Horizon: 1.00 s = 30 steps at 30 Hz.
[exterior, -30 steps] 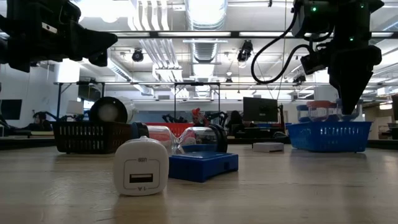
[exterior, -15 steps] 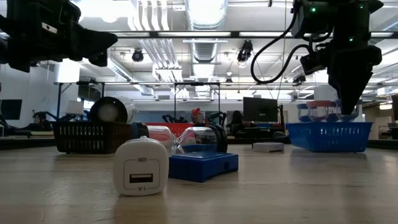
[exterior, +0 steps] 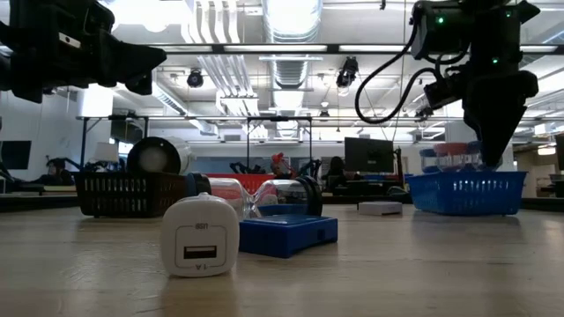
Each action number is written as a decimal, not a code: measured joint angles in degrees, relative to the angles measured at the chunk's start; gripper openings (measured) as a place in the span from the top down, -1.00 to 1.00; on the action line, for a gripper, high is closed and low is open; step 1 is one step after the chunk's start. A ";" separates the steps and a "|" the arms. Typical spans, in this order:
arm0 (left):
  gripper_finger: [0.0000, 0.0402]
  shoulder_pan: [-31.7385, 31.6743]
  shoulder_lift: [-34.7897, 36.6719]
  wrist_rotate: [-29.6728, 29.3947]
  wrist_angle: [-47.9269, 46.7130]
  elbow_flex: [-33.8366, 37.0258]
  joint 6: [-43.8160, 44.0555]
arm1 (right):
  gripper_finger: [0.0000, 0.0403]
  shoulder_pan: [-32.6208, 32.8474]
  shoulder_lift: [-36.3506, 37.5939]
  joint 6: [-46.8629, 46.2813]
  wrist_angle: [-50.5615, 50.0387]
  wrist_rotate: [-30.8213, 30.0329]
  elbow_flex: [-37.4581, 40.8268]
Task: Pick & Place Office items
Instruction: Put the blue hourglass into the blue bin, then put the top white charger adapter into the black bin
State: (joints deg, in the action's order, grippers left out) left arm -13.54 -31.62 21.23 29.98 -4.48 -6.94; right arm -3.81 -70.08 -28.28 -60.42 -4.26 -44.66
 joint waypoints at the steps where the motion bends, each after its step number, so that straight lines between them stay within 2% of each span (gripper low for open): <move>1: 0.87 0.01 0.00 -0.01 0.02 0.01 0.00 | -0.21 -0.02 -0.04 0.02 0.00 -0.02 -0.02; 7: 0.88 0.00 0.00 -0.04 0.01 0.01 0.00 | -0.19 0.04 0.08 2.08 -1.53 0.01 -4.48; 16: 0.88 0.01 0.00 -0.08 0.02 0.01 0.01 | -0.21 0.23 0.64 3.23 -10.34 -0.74 -18.44; 18: 0.88 0.00 0.00 -0.10 0.01 0.01 0.11 | -0.19 1.31 1.68 2.96 -10.62 -3.48 -21.34; 20: 0.88 0.02 0.00 -0.11 0.01 0.01 1.42 | -0.16 3.55 3.59 3.03 -9.31 -8.70 -23.27; 22: 0.88 0.00 0.00 -0.18 0.01 0.01 2.72 | -0.11 7.13 6.80 5.32 -4.03 -13.88 -23.80; 24: 0.89 0.00 0.00 -0.23 0.01 0.01 3.09 | -0.05 11.81 11.21 10.00 6.15 -17.02 -22.26; 28: 0.89 0.01 -0.02 -0.23 0.01 0.01 3.78 | 0.14 20.29 20.84 19.14 30.41 -17.25 -14.23; 30: 0.89 0.02 -0.02 -0.23 0.01 0.01 3.80 | 0.28 23.46 24.97 21.42 37.09 -17.80 -9.34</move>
State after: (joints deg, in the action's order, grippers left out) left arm -13.52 -31.64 20.99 30.00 -4.47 -3.14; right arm 19.64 -45.12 -6.86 -23.33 -22.06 -54.00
